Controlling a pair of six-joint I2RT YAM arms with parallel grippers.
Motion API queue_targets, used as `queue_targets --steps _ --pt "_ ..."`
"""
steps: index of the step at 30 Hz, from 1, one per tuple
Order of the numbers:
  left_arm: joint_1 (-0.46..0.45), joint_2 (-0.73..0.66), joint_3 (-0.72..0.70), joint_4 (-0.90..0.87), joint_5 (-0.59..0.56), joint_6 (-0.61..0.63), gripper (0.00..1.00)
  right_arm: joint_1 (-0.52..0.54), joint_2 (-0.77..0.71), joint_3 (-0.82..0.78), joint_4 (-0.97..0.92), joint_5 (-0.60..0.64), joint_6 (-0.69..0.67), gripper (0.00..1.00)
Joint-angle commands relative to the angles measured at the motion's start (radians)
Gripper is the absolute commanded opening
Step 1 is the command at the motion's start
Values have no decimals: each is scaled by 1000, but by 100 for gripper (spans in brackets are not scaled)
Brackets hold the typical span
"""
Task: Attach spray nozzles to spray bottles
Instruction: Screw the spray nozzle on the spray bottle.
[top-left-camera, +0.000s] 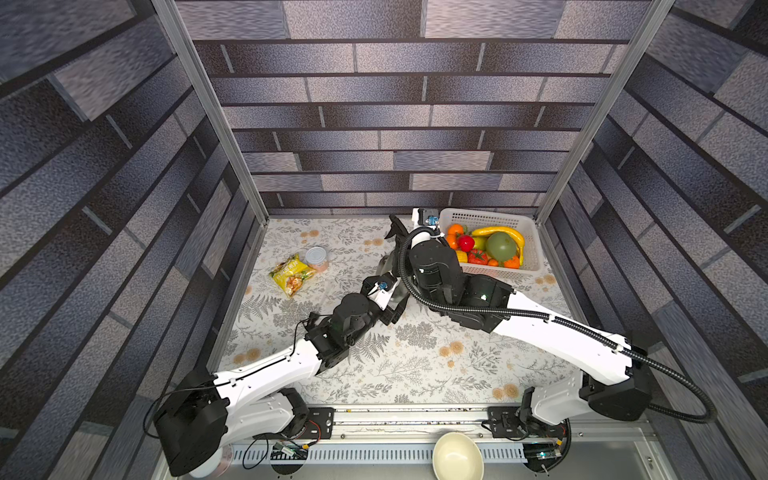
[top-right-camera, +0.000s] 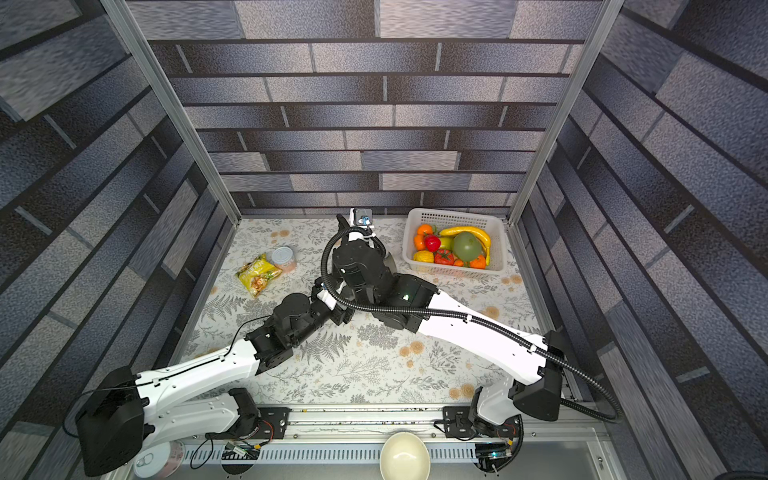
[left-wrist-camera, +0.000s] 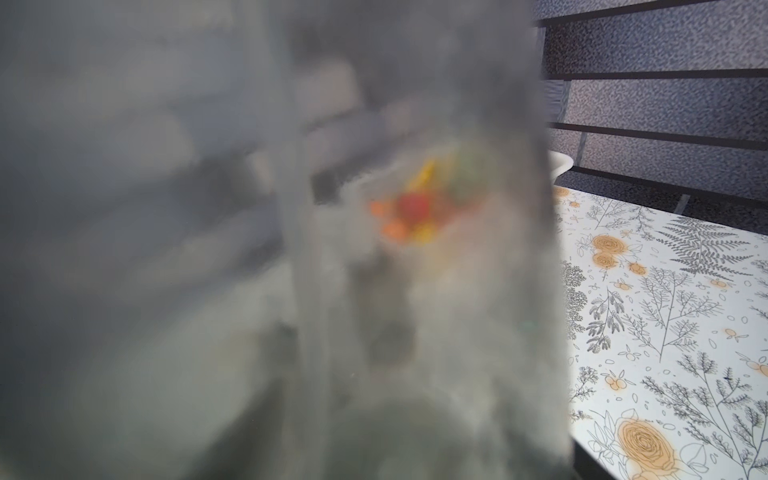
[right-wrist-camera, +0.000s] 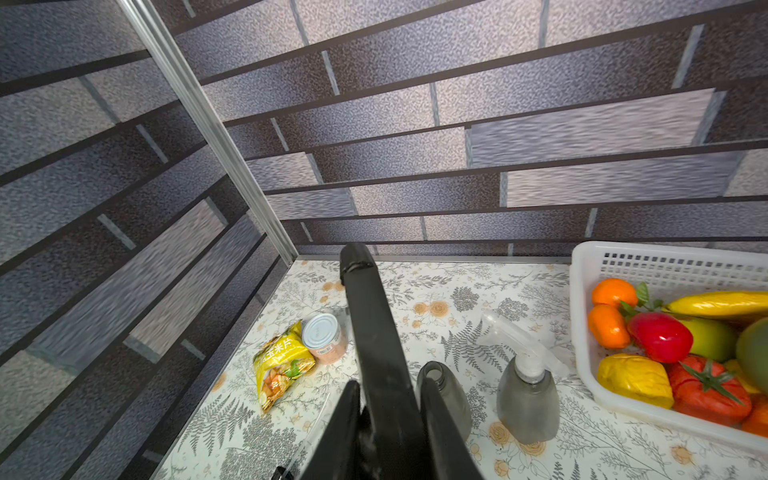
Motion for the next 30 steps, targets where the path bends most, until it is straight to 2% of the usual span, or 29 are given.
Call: queue_targets --steps 1,6,15,23,30 --pt "-32 -8 116 254 -1 96 73 54 86 -13 -179 20 11 3" --pt "-53 23 113 264 -37 134 73 57 123 39 -153 4 -8 8" --pt "-58 -20 19 216 15 122 74 57 89 107 -101 -135 -137 22" --pt "-58 -42 -6 183 32 106 74 59 51 122 -99 -152 -188 31" --pt "-52 -50 -3 176 33 109 74 60 14 111 -93 -159 -213 30"
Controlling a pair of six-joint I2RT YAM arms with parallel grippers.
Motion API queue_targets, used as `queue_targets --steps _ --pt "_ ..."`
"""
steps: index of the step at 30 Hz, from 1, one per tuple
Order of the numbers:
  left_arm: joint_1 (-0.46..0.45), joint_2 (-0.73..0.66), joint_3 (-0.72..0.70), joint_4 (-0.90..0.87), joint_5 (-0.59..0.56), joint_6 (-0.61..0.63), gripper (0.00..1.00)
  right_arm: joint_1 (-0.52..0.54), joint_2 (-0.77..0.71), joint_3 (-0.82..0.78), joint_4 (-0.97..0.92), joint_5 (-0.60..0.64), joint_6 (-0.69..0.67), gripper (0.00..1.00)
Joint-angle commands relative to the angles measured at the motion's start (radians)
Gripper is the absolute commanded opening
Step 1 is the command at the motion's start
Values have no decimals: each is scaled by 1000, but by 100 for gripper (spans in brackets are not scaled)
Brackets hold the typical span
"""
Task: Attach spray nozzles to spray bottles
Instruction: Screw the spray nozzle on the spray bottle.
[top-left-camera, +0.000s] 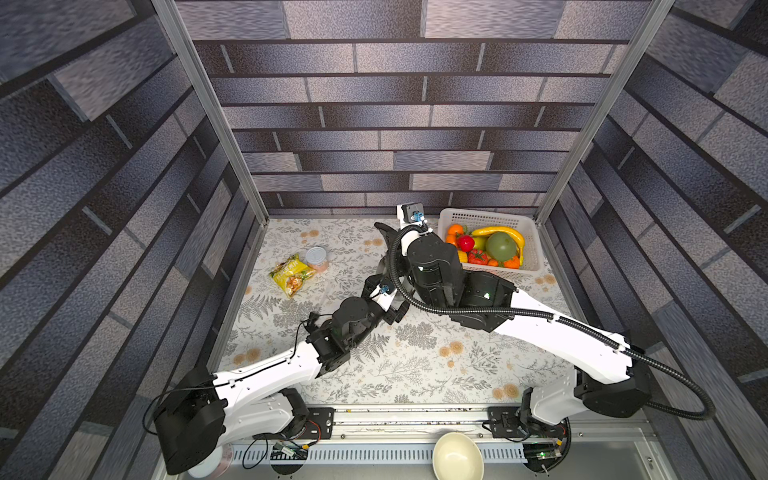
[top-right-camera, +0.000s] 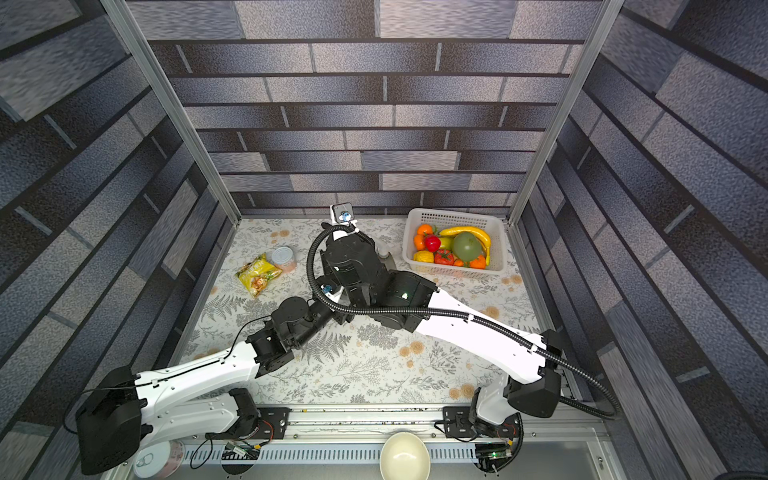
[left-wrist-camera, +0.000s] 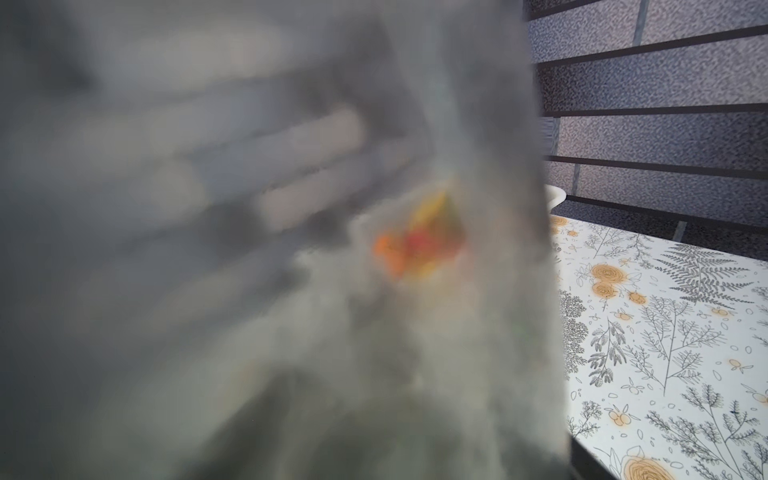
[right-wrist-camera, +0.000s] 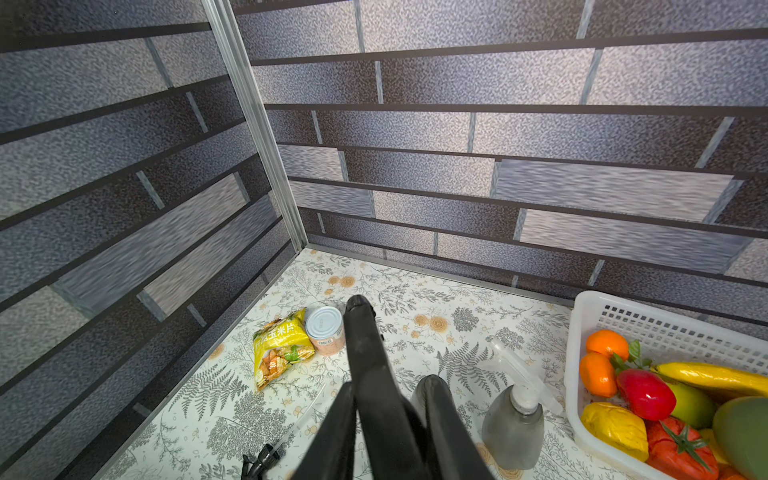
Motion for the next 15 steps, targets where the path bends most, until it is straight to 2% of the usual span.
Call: queue_targets --steps 1,3,7,15 --pt "-10 -32 11 79 58 65 74 26 -9 -17 -53 -85 -12 30" --pt "-7 -40 10 74 59 66 74 26 -17 -23 -69 -102 -15 26" --pt "4 -60 1 67 70 54 74 24 -73 -90 -47 -162 -5 26" --pt "23 -89 2 59 118 19 74 -33 -224 -349 174 -413 6 36"
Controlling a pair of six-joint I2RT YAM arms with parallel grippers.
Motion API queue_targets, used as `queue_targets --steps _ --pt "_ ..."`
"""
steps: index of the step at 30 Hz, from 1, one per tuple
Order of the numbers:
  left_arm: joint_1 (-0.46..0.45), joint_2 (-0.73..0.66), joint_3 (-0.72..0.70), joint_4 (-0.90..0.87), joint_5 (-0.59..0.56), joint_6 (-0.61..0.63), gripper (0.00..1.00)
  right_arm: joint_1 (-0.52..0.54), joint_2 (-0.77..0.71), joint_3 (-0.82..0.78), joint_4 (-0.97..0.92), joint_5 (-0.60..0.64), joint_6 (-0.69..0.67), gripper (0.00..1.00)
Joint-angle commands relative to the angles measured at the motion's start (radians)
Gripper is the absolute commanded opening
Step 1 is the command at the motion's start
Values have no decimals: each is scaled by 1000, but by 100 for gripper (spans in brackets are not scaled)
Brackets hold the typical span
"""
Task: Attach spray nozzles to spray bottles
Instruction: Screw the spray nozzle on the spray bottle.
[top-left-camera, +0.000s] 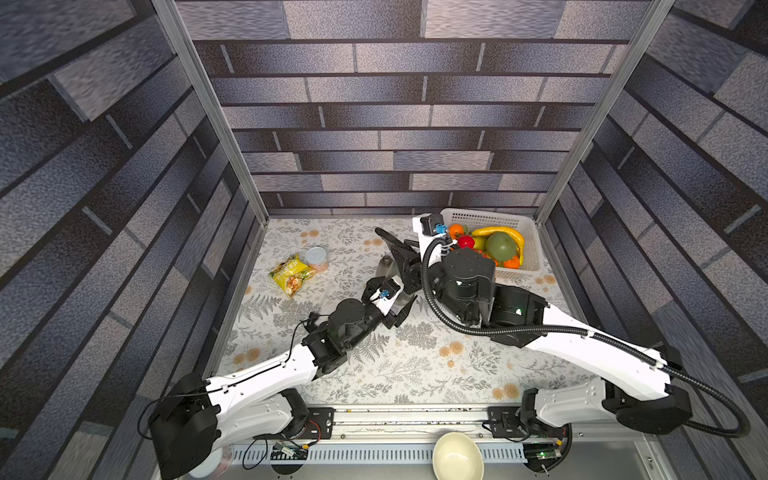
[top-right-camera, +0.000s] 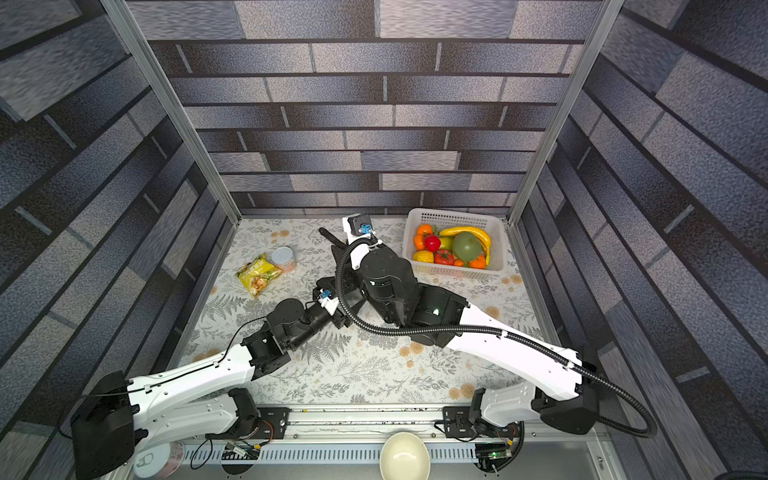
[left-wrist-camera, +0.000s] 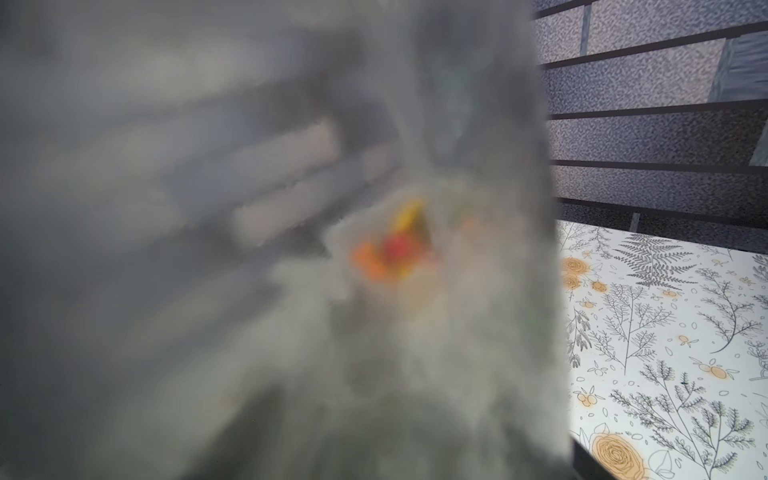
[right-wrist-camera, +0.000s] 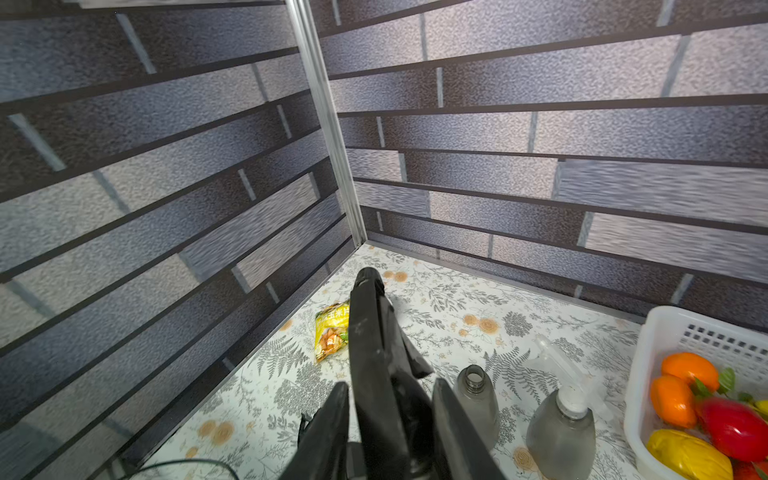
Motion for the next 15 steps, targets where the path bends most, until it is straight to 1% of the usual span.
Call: queue_targets --steps 1,4,6,10,15 --pt "10 -50 15 86 39 -7 74 -25 -16 -102 33 -199 17 37" --pt "9 -55 15 76 41 -6 75 -53 -44 -140 56 -225 20 36" --pt "8 -60 13 73 44 -5 75 -60 -54 -133 45 -219 10 38" --pt "4 -62 18 48 45 11 74 -62 -60 -76 -31 -216 -46 43" --pt "0 -56 18 43 42 19 74 -62 -50 8 -140 -205 -81 49"
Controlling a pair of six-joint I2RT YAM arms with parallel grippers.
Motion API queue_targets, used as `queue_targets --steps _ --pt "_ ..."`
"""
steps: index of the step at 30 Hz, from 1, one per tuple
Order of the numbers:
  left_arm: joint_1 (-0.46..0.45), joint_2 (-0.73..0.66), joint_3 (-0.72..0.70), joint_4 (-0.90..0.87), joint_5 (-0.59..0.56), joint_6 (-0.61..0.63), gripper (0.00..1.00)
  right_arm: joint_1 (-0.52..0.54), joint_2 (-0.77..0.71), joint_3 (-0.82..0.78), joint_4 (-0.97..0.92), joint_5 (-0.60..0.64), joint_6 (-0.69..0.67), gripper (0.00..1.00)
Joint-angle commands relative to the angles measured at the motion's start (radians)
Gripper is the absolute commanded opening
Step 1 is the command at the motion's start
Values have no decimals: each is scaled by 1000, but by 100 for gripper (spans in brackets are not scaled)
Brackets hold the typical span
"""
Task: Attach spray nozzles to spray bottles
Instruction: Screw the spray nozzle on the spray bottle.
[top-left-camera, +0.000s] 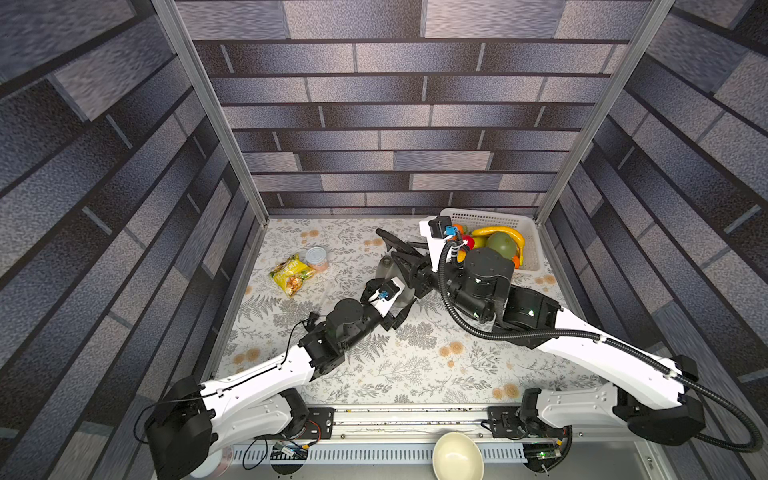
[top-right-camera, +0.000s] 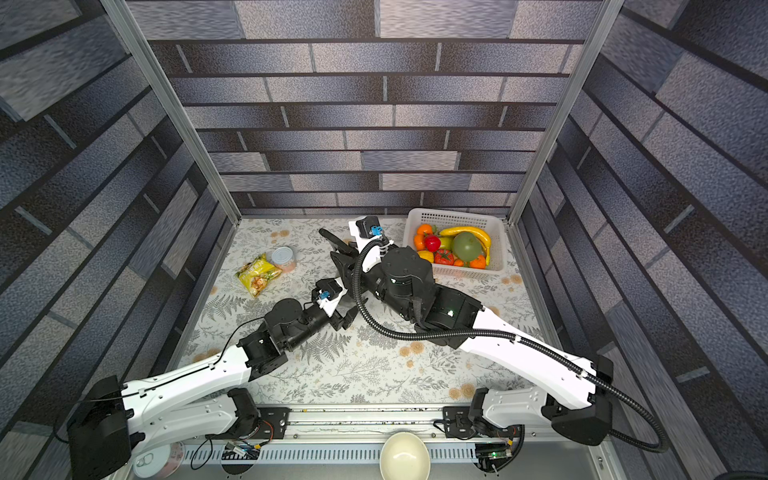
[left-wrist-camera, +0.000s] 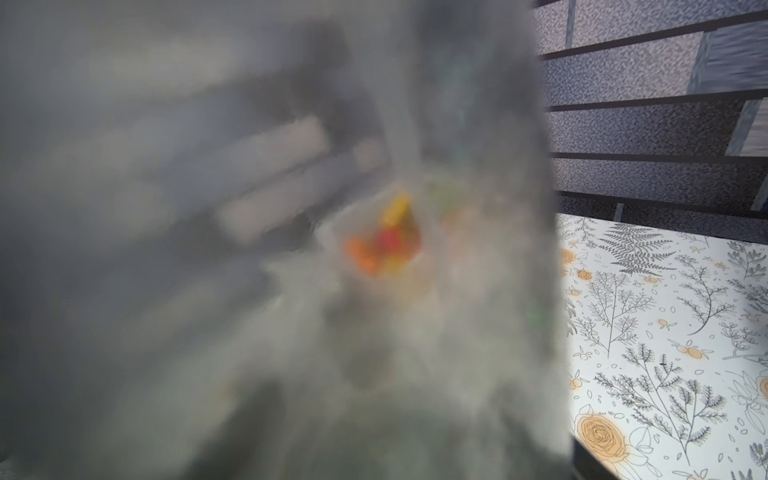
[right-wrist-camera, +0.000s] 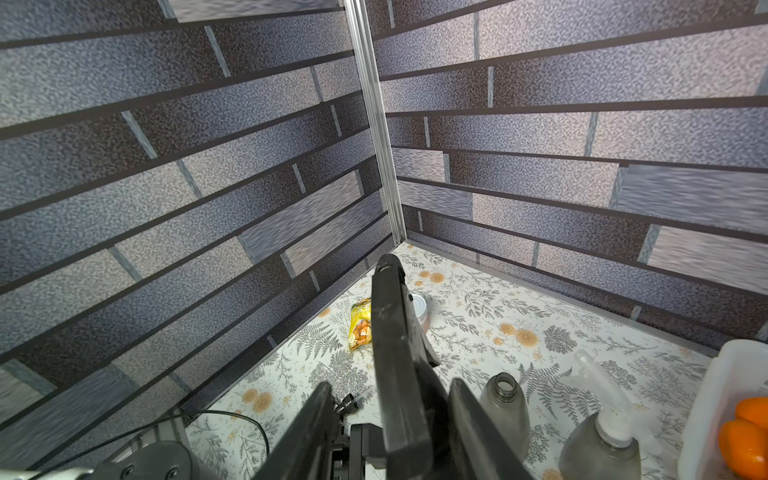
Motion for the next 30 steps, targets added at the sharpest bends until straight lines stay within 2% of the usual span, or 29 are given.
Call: queue_targets --steps 1,8,11,16,24,30 --pt "1 -27 20 78 12 19 74 -1 13 65 -170 -5 -38 52" --pt "2 -13 22 86 17 19 74 -2 40 161 -310 53 -54 55" --pt "3 -14 23 82 18 20 74 -2 54 206 -362 83 -71 63" --pt "2 -13 19 82 21 19 74 -6 148 377 -525 40 -110 67" --pt "1 -17 20 74 44 10 75 -80 229 526 -648 -153 -128 64" --pt "1 -21 19 65 48 7 75 -112 271 577 -668 -209 -133 54"
